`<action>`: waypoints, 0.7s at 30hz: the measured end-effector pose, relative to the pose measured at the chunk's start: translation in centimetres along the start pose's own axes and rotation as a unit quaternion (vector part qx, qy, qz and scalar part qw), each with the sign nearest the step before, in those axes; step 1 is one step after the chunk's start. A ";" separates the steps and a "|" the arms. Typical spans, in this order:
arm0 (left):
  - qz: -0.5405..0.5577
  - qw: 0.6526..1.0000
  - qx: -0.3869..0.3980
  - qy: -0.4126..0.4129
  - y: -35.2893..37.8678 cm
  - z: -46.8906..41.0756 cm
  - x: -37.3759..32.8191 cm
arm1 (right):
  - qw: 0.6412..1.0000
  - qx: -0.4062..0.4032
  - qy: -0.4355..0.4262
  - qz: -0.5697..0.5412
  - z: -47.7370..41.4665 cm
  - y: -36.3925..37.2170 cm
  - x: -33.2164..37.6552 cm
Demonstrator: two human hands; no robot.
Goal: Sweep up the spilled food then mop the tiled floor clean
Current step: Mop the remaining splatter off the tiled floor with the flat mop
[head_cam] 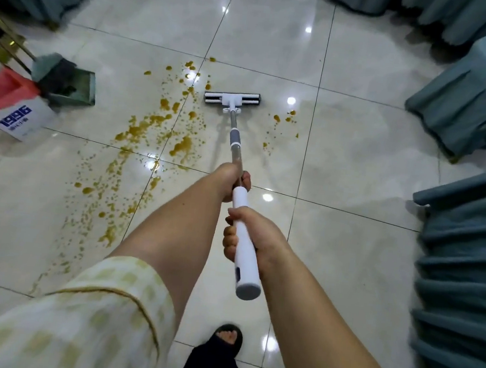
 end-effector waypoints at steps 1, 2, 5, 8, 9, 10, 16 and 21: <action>0.006 1.000 0.007 0.002 -0.5 0.1 0.9 | 1.000 0.003 0.006 -0.016 0.2 -0.2 -1.2; 0.013 1.000 0.015 0.001 -1.0 0.5 2.0 | 0.999 0.007 0.013 -0.032 0.4 -0.5 -2.6; 0.032 0.999 0.030 -0.020 -2.4 2.3 5.9 | 0.995 0.019 0.033 -0.090 1.9 -1.3 -7.1; 0.025 0.999 0.033 -0.031 -3.3 5.0 9.6 | 0.987 0.022 0.043 -0.152 4.6 -2.0 -11.3; 0.025 0.999 0.031 -0.034 -3.6 6.0 10.9 | 0.985 0.020 0.044 -0.166 5.6 -2.1 -12.7; 0.022 0.999 0.028 -0.037 -3.9 7.1 12.2 | 0.983 0.018 0.042 -0.176 6.6 -2.3 -14.2; -0.023 0.998 0.044 -0.046 -6.9 14.4 21.8 | 0.977 0.022 0.022 -0.211 12.4 -4.1 -25.3; -0.052 0.995 0.055 -0.058 -9.5 20.6 31.0 | 0.970 0.036 0.014 -0.240 18.1 -5.7 -35.3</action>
Point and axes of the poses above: each hand's wrist, its own z-axis away from the middle knuckle, its own y-axis out of the palm, x = y × z, the point moved 4 cm from there along -z, towards the middle knuckle, and after that the axes turned 6 degrees about -z, right-handed, at the moved point
